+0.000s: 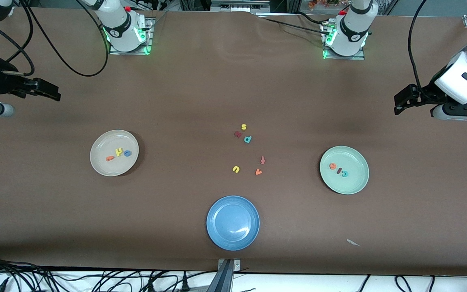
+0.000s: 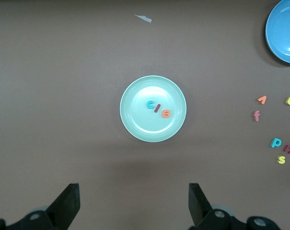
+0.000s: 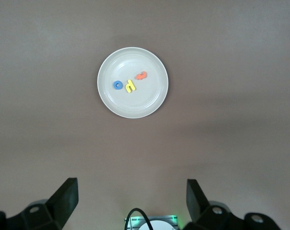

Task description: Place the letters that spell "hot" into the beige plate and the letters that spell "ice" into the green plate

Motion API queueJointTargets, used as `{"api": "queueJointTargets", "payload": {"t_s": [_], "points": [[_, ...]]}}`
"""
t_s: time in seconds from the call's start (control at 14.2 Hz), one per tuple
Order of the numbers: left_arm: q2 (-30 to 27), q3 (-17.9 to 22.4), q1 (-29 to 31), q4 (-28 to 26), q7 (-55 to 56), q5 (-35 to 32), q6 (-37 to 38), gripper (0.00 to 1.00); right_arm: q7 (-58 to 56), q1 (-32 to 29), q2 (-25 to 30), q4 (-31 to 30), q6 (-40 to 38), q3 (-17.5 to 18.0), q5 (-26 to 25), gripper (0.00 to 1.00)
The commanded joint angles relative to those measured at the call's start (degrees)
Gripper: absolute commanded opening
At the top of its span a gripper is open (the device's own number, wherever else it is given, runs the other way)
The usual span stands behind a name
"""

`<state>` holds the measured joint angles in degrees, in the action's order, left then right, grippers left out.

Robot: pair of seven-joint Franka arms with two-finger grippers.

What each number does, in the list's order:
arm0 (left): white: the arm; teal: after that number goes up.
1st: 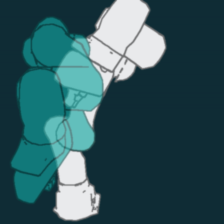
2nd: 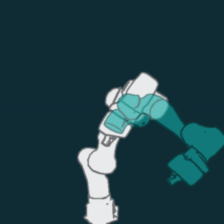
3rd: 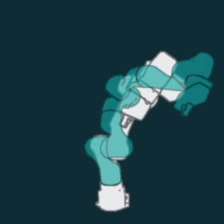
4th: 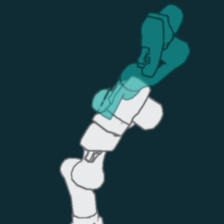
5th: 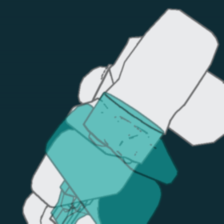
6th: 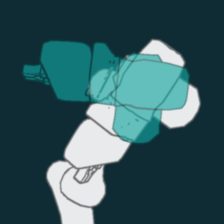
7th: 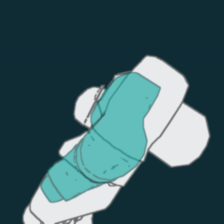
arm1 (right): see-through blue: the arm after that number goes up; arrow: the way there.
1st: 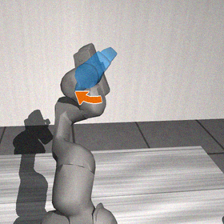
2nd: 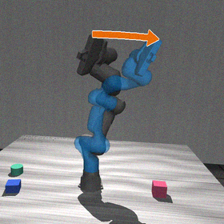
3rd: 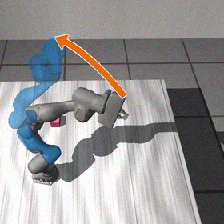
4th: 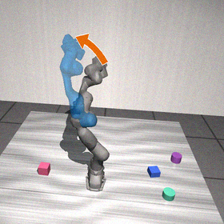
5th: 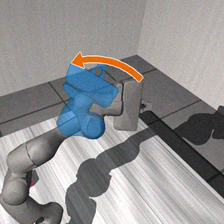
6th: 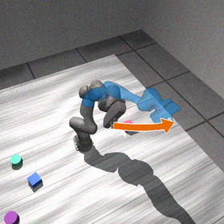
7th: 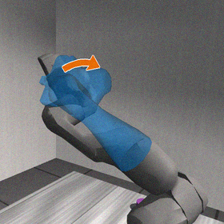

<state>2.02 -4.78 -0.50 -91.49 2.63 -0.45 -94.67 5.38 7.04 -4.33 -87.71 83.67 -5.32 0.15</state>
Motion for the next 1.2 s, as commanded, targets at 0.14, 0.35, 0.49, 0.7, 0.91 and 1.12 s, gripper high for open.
{"api": "queueJointTargets", "payload": {"t_s": [0.14, 0.35, 0.49, 0.7, 0.91, 1.12], "points": [[0.7, -0.14, -0.3, 1.58, -0.78, -2.27, 0.54, 1.0, -2.39, -0.36, 0.29, 1.14, 3.15, 0.22, -0.06, 1.0], [0.7, -0.06, -0.29, 1.75, -0.87, -2.36, 0.37, 1.0, -2.48, -0.27, -0.06, 1.05, 6.58, 0.22, -0.23, 1.0], [0.7, -0.23, -0.38, 1.67, -0.87, -2.45, 0.37, 1.0, -2.22, -0.27, -0.06, 1.05, 7.29, 0.22, -0.15, 1.0], [0.7, -0.23, -0.3, 1.67, -0.87, -2.36, 0.46, 1.0, -2.13, -0.18, 0.02, 1.14, 7.73, 0.22, -0.23, 1.0], [0.62, -0.14, 0.05, 1.67, -0.78, -2.27, 0.54, 1.0, -2.13, -0.18, -0.41, 1.14, 8.52, 0.22, -0.15, 1.0], [0.62, -0.23, -0.03, 1.67, -0.61, -2.36, 0.63, 1.0, -1.51, 0.35, -1.03, 1.14, 8.44, 0.31, -0.15, 1.0]]}}
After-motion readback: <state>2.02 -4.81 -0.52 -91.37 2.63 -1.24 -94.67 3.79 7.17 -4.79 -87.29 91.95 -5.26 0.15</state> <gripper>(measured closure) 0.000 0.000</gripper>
